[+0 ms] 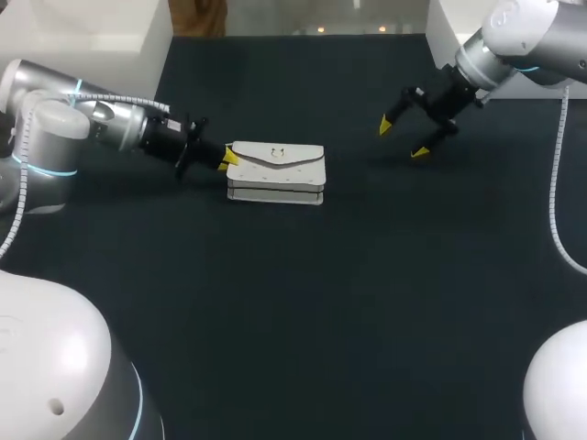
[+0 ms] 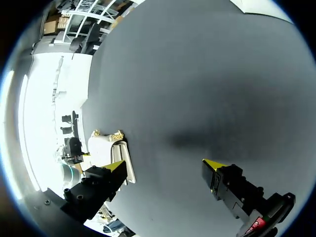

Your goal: Pick up the bag, open it, inspect its contents, close it, and place it on the opposite side

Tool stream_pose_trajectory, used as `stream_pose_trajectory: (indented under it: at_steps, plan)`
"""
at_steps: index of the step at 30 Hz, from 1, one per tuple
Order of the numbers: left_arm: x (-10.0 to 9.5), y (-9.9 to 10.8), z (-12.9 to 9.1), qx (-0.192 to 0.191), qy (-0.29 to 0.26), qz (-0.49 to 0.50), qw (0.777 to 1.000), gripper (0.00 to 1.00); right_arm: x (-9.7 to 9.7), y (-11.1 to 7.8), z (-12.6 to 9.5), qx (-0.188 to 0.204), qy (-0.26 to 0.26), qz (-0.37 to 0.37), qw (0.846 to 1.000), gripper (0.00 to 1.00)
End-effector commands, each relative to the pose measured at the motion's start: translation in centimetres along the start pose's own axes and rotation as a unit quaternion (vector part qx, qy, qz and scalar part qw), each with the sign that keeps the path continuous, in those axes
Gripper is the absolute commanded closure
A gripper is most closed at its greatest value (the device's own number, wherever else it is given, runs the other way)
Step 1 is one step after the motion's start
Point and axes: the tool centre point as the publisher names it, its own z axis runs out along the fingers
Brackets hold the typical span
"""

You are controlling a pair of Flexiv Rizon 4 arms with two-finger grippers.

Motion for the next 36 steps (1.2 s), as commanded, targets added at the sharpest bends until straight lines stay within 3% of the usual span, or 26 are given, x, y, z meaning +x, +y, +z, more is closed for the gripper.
stream_pose_trajectory:
  at_steps: [1, 6, 13, 24, 36]
  plan:
    - [-0.4, -1.6, -1.3, -0.022, 0.000, 0.012, 1.000, 1.00, -0.6, 0.0, -1.0, -0.014, -0.008, -0.002, 1.000, 0.00]
    - [-1.4, -3.1, -2.3, -0.052, -0.004, 0.025, 0.998, 1.00, -1.8, 0.9, -2.1, -0.022, -0.020, -0.007, 1.000, 0.00]
    - [-3.4, -5.0, -4.1, -0.063, -0.038, 0.027, 0.997, 1.00, -3.9, 2.0, -3.9, -0.034, -0.035, -0.009, 0.999, 0.00]
    - [-5.0, -5.8, -8.5, -0.060, -0.053, 0.041, 0.996, 1.00, -6.4, 3.0, -7.6, -0.074, -0.084, -0.011, 0.994, 0.00]
    - [-6.3, -6.5, -13.7, -0.061, -0.106, 0.057, 0.991, 1.00, -9.6, 4.2, -11.4, -0.100, -0.148, 0.016, 0.984, 0.00]
